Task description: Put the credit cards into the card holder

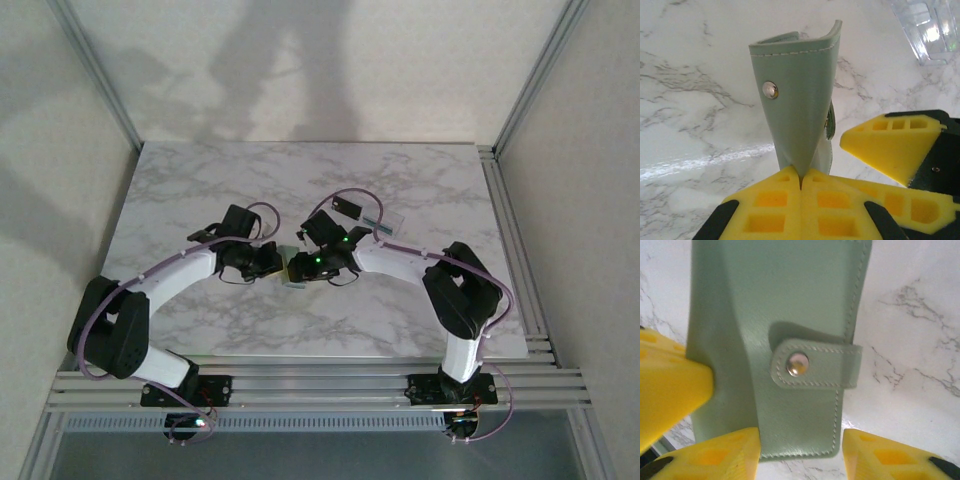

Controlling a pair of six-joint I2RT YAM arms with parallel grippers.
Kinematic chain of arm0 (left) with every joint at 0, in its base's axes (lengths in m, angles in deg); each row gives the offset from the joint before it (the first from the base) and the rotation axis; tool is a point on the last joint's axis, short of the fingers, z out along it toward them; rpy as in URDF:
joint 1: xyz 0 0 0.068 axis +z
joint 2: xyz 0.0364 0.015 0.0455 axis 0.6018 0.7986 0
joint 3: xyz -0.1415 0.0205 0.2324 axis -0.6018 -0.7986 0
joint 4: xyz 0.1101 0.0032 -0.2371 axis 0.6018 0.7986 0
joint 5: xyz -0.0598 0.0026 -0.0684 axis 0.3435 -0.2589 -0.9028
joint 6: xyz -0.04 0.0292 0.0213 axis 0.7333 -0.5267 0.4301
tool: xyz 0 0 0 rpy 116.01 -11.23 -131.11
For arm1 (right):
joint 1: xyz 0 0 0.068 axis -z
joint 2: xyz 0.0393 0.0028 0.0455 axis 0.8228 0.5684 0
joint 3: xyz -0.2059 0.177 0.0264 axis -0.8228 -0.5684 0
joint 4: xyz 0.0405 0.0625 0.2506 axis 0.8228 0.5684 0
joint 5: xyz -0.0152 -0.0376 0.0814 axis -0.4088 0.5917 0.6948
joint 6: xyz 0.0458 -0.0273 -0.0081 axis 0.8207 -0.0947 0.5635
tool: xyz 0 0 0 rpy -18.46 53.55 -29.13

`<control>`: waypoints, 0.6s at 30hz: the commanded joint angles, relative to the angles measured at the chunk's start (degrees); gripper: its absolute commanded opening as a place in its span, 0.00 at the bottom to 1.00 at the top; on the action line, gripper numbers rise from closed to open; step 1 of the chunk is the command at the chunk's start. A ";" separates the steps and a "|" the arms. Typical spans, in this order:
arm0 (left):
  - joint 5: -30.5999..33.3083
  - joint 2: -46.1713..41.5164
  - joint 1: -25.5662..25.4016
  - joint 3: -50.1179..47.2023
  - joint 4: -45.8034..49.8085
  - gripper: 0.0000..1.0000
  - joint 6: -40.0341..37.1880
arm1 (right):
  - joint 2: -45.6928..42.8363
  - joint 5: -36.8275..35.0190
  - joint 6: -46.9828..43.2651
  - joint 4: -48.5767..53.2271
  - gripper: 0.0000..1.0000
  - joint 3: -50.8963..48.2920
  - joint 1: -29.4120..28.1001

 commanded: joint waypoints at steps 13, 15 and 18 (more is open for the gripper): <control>-7.37 4.29 -2.22 2.21 0.15 0.00 -2.43 | 2.09 -11.24 3.37 -2.27 0.22 0.07 -1.18; -6.84 4.75 -2.22 2.60 0.58 0.00 -2.56 | 1.96 -13.75 4.07 -1.73 0.15 -0.65 -1.11; -4.90 4.67 -2.14 3.09 1.33 0.00 -2.56 | 1.02 -16.41 5.08 0.88 0.06 -0.86 -1.18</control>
